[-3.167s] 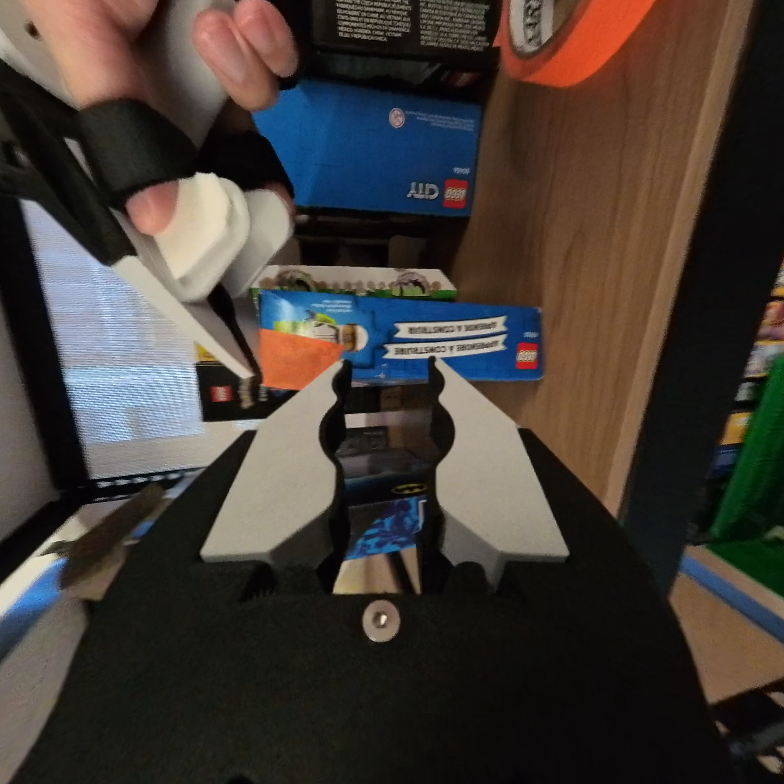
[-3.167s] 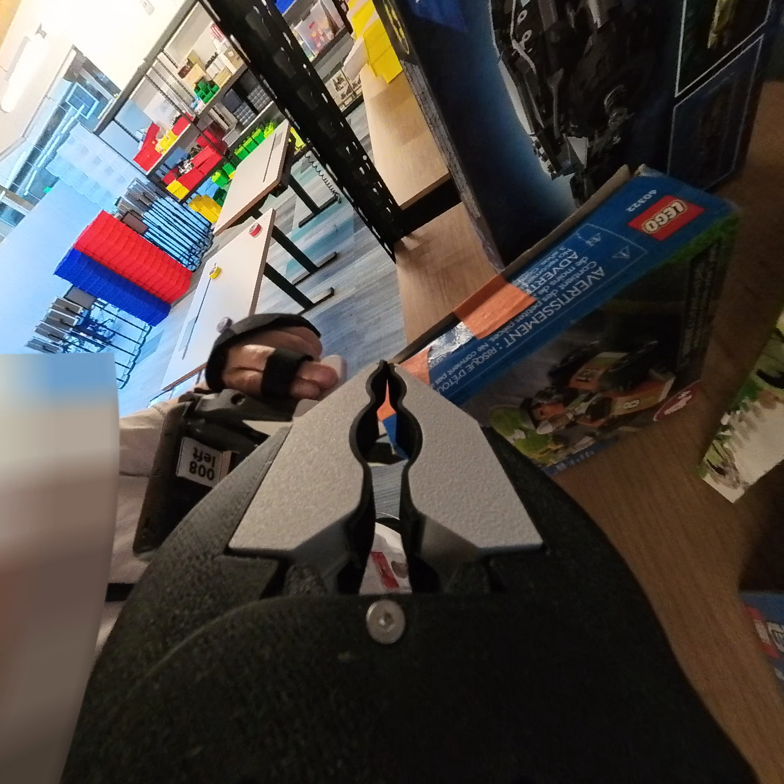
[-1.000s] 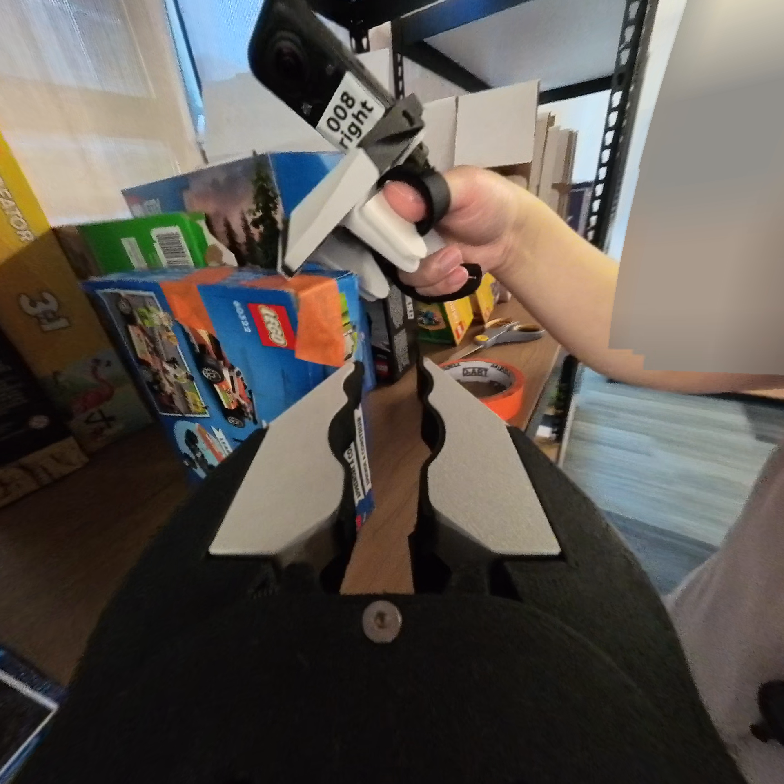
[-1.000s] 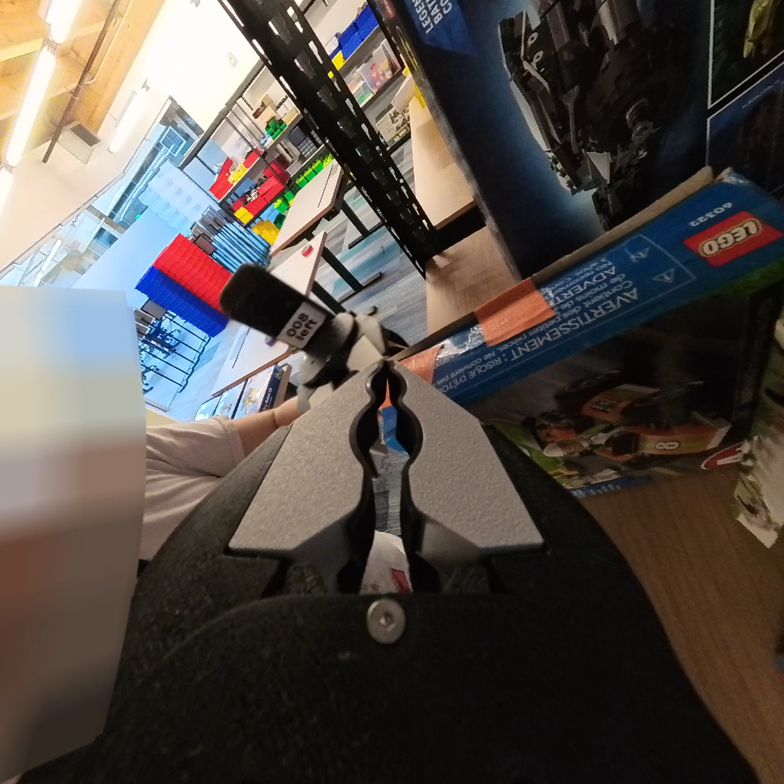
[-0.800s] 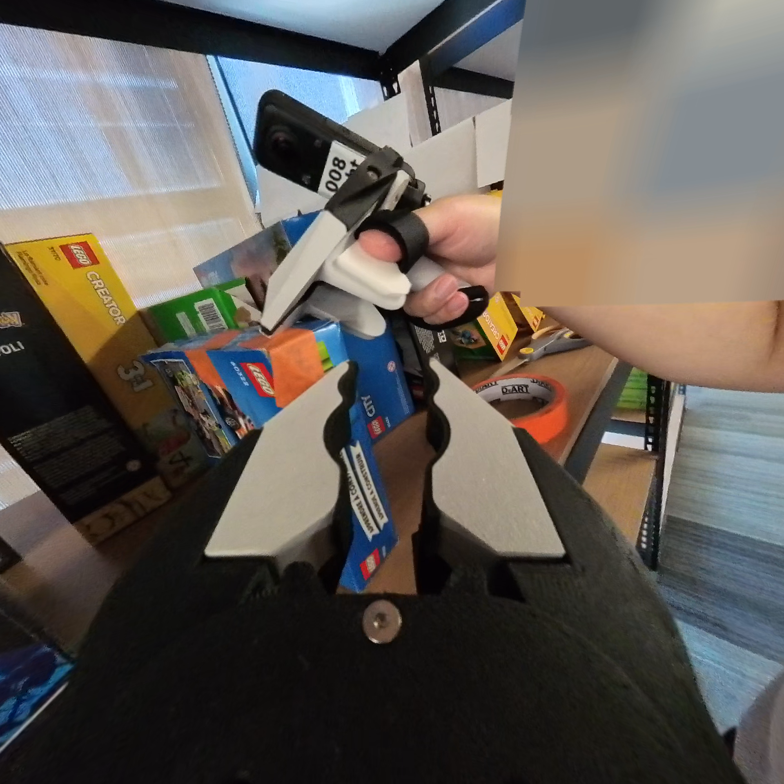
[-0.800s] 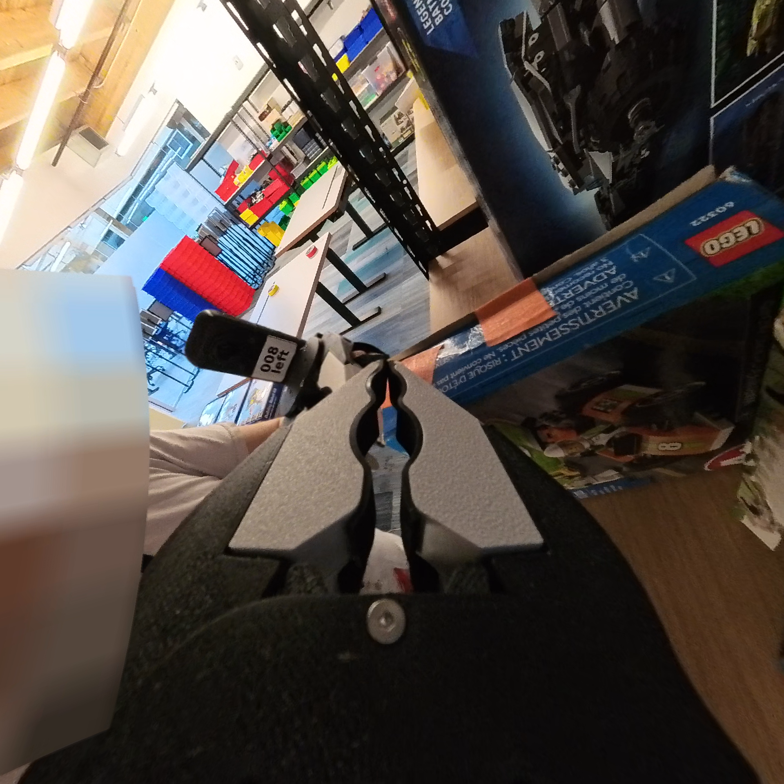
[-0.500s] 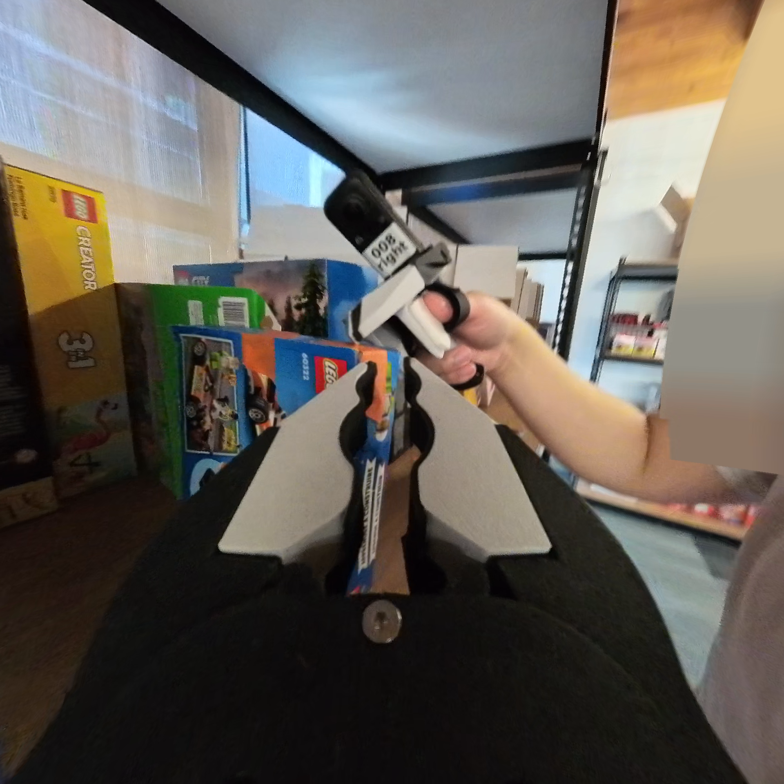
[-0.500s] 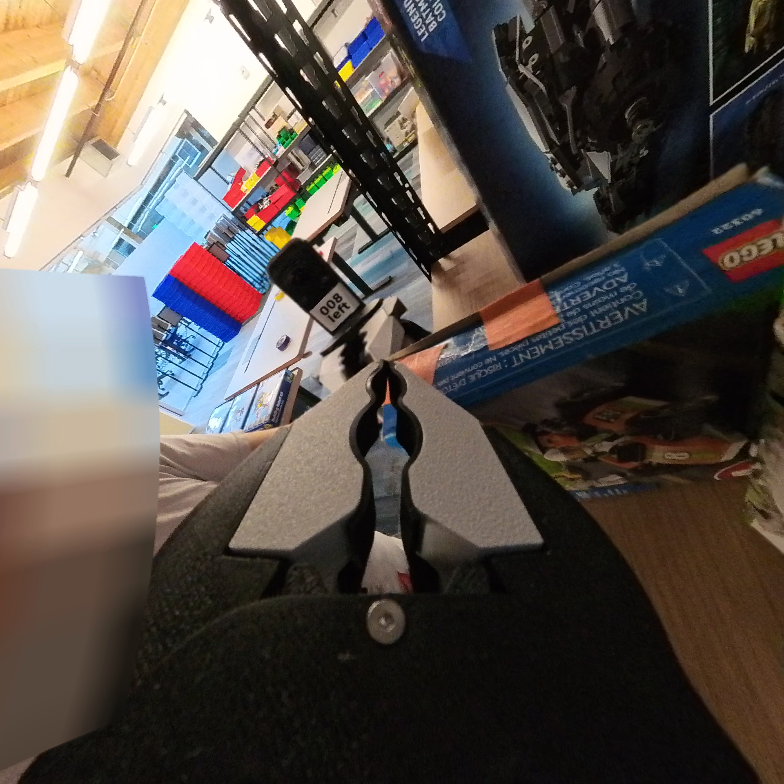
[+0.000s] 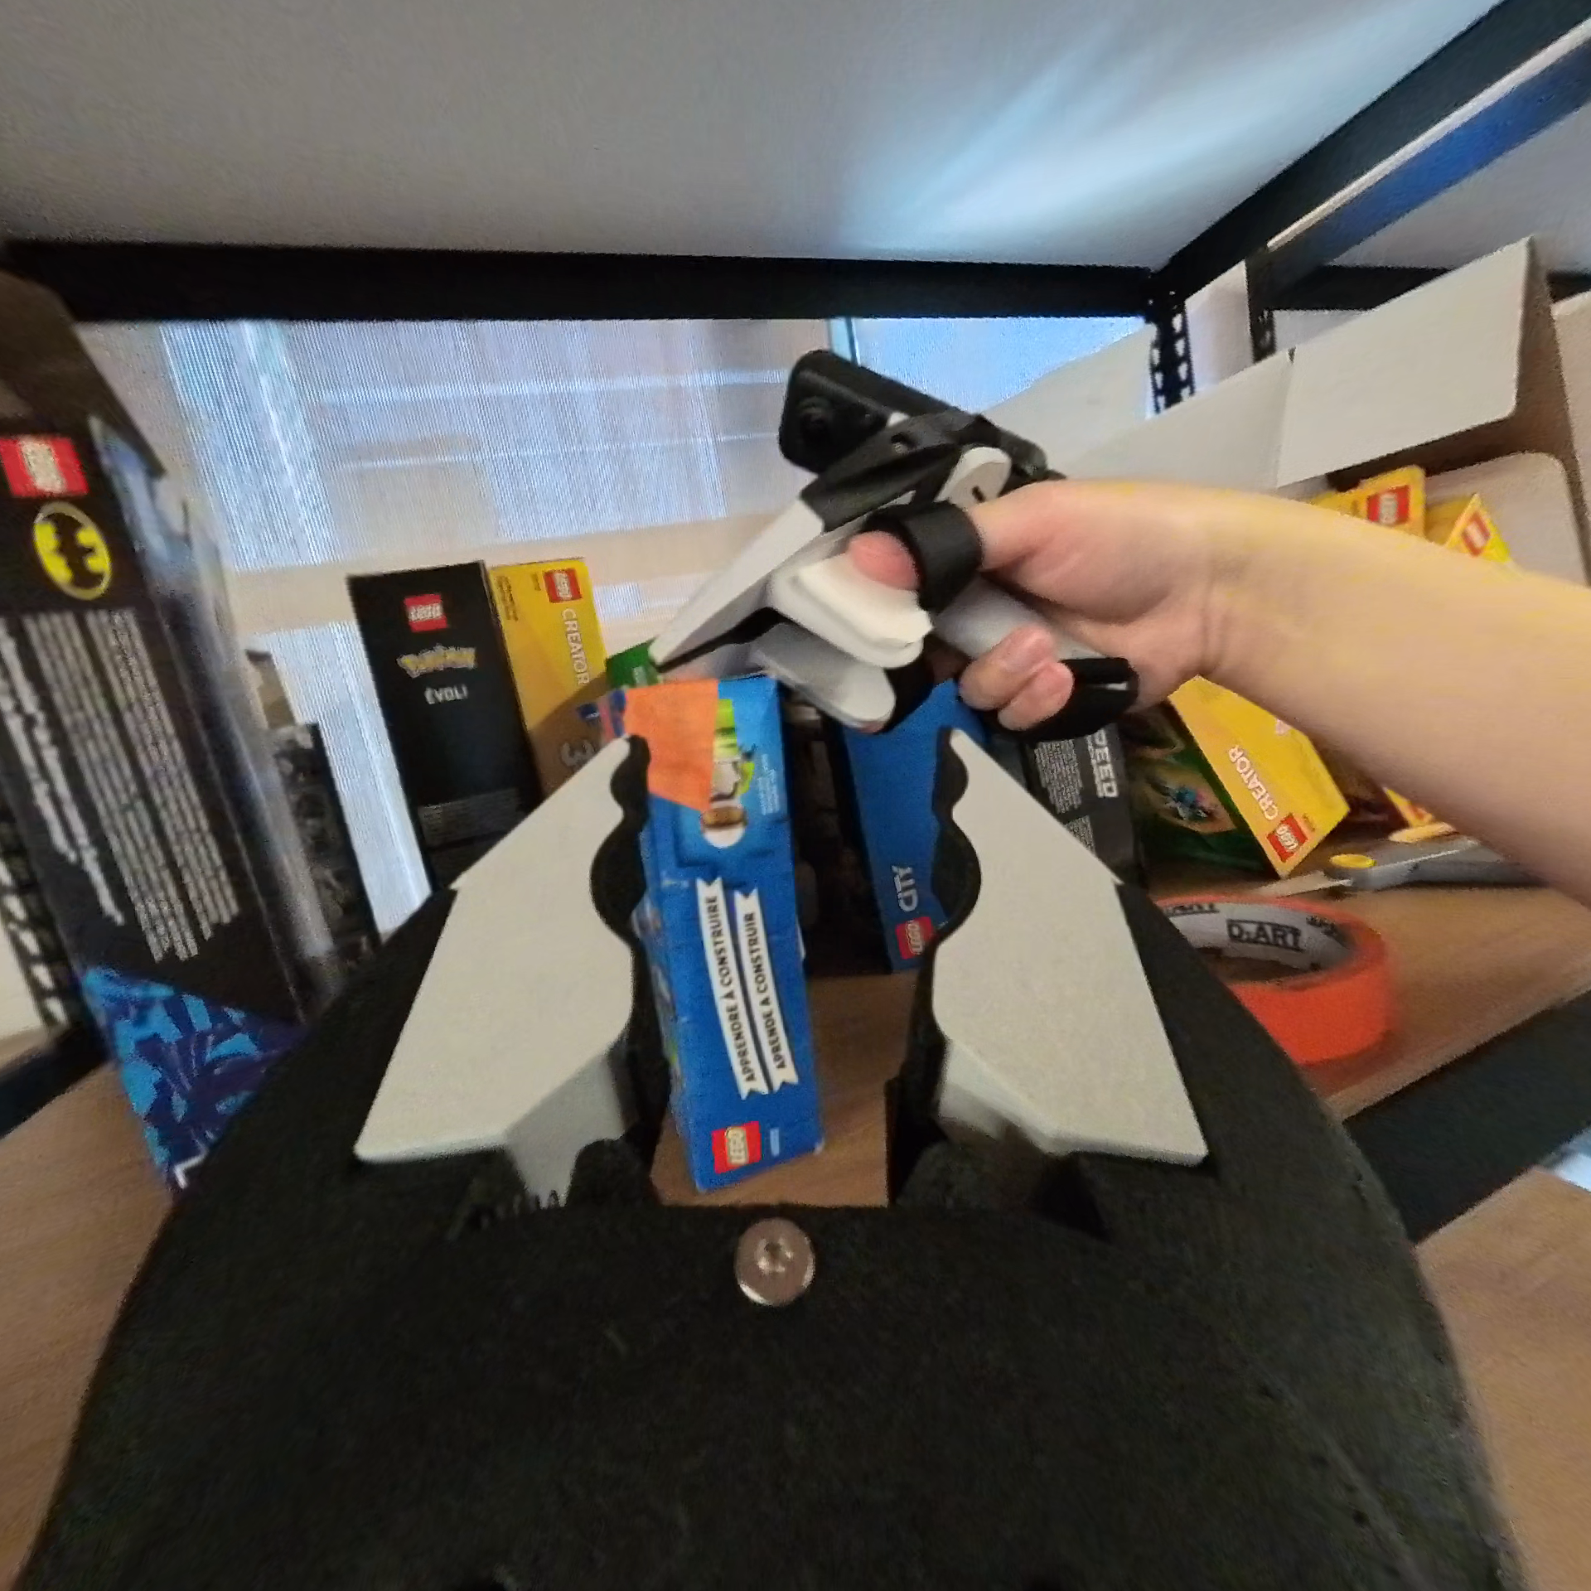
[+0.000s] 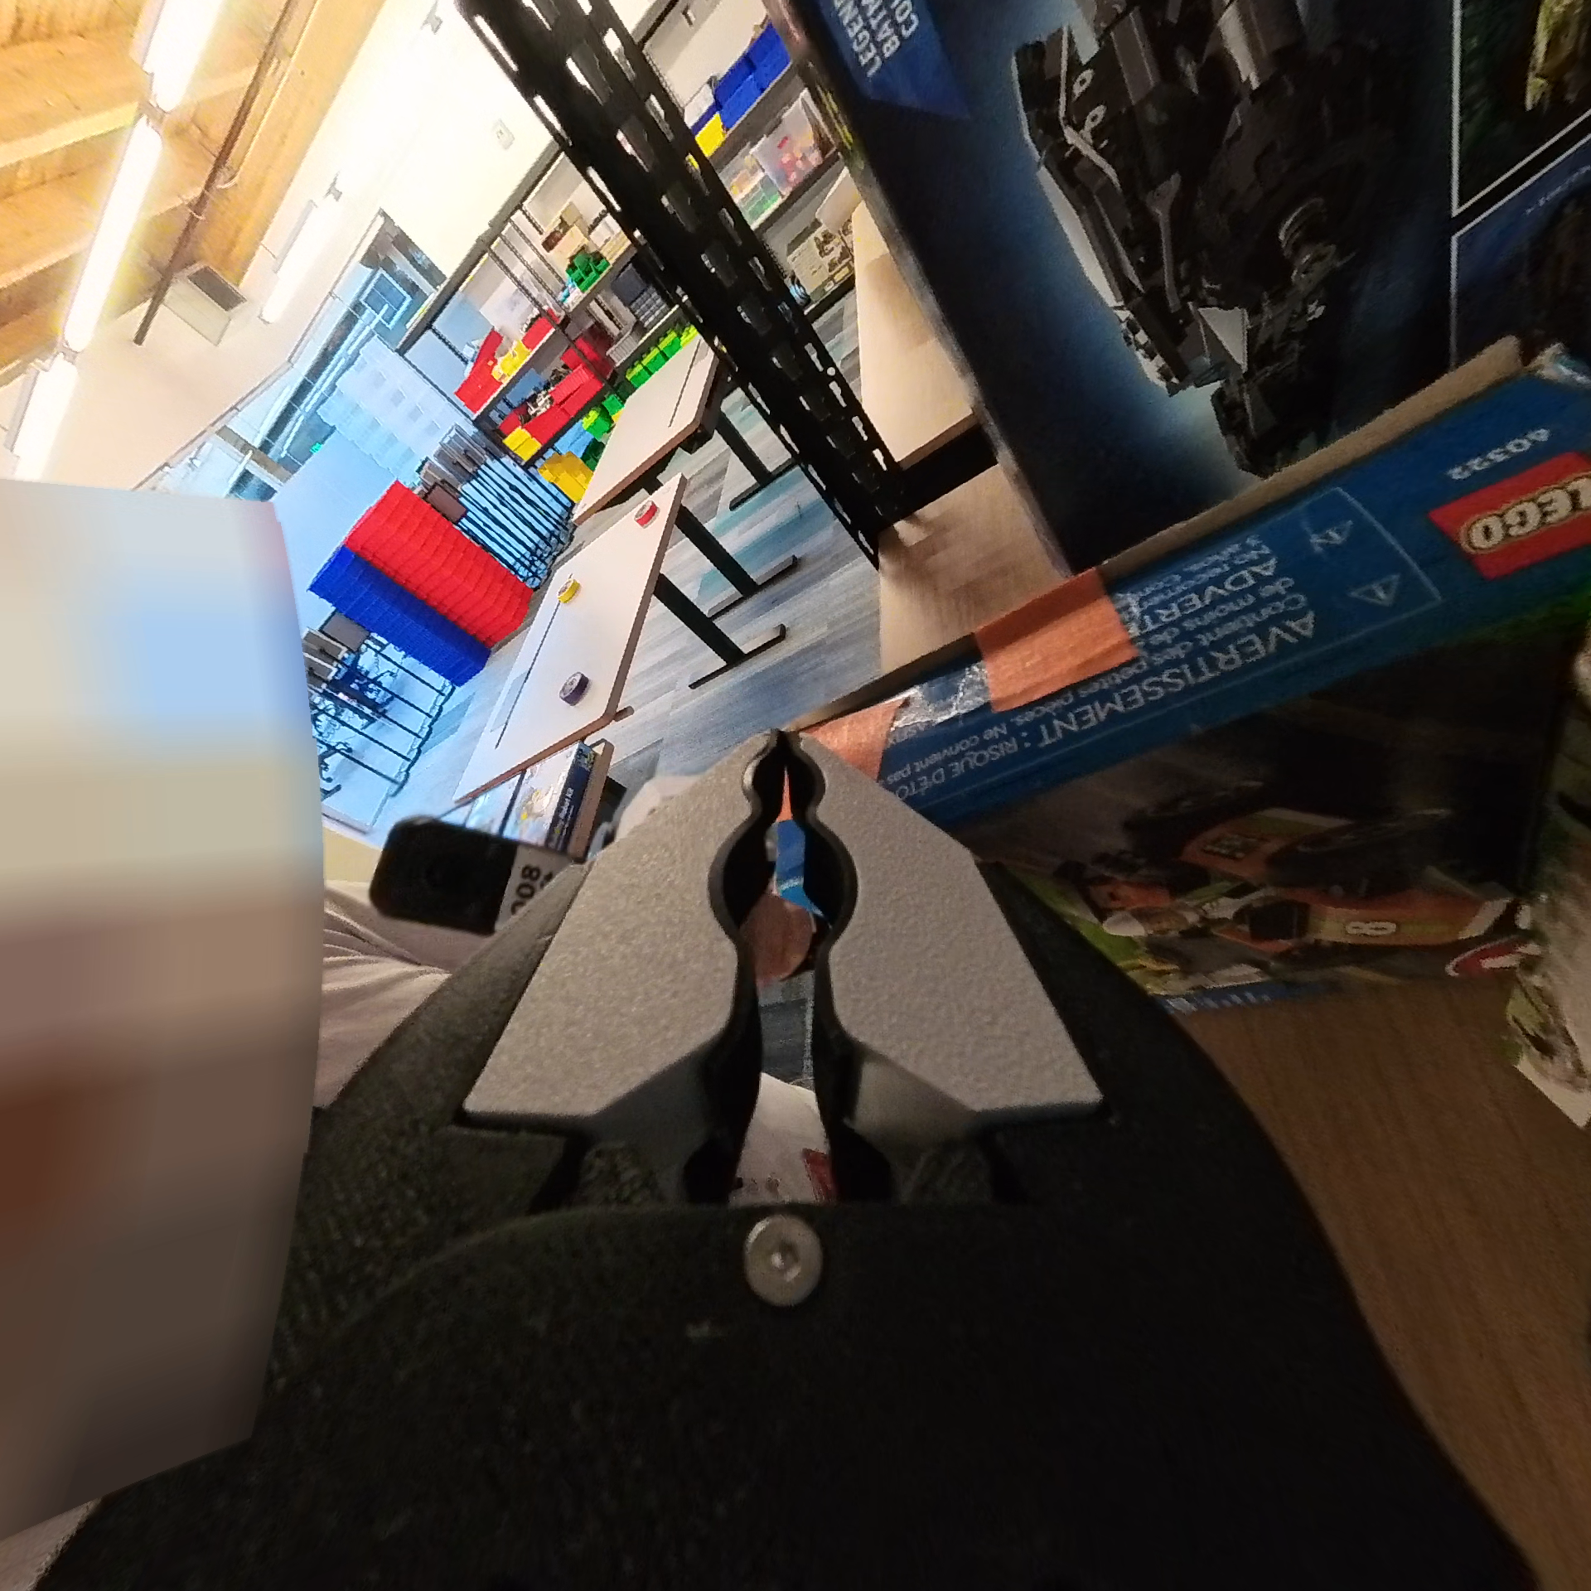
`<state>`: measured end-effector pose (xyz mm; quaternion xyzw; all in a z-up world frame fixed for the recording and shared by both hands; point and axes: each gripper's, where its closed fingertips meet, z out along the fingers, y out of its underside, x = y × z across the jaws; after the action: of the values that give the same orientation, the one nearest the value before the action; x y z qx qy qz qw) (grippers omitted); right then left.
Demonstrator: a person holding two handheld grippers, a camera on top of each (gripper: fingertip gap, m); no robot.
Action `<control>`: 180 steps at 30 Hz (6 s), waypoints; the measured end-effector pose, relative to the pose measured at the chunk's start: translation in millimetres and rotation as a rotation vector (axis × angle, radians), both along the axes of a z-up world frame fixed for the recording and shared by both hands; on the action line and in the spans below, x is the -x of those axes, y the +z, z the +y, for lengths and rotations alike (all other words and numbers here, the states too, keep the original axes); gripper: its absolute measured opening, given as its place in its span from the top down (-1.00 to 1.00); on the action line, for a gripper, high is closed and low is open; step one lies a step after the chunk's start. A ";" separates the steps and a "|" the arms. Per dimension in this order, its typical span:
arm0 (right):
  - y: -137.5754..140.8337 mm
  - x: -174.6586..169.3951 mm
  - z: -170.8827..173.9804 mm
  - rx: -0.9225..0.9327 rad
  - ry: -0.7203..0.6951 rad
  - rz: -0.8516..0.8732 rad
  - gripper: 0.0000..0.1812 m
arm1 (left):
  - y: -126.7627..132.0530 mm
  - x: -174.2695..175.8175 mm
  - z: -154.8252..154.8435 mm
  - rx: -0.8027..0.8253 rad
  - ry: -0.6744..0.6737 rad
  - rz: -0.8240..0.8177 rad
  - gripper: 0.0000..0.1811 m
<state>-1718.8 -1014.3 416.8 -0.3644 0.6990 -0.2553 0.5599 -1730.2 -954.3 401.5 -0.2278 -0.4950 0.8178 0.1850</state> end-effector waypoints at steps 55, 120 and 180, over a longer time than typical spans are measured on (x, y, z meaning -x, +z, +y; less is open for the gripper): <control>2.5 -5.6 2.3 -0.042 0.039 -0.002 1.00 | -5.2 24.5 -30.9 -0.028 0.100 0.021 -0.03; 5.2 25.8 -9.3 0.271 -0.348 0.043 0.99 | -54.5 7.4 -51.5 -0.421 -0.234 -0.243 0.22; -29.2 24.2 -59.5 0.800 0.214 0.969 0.36 | 36.5 -37.1 -69.0 -0.075 0.041 -0.561 0.12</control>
<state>-1743.1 -1073.8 387.6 -0.6872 0.6834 -0.2453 0.0231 -1693.2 -1023.3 437.9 -0.4282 -0.5614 0.7074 0.0324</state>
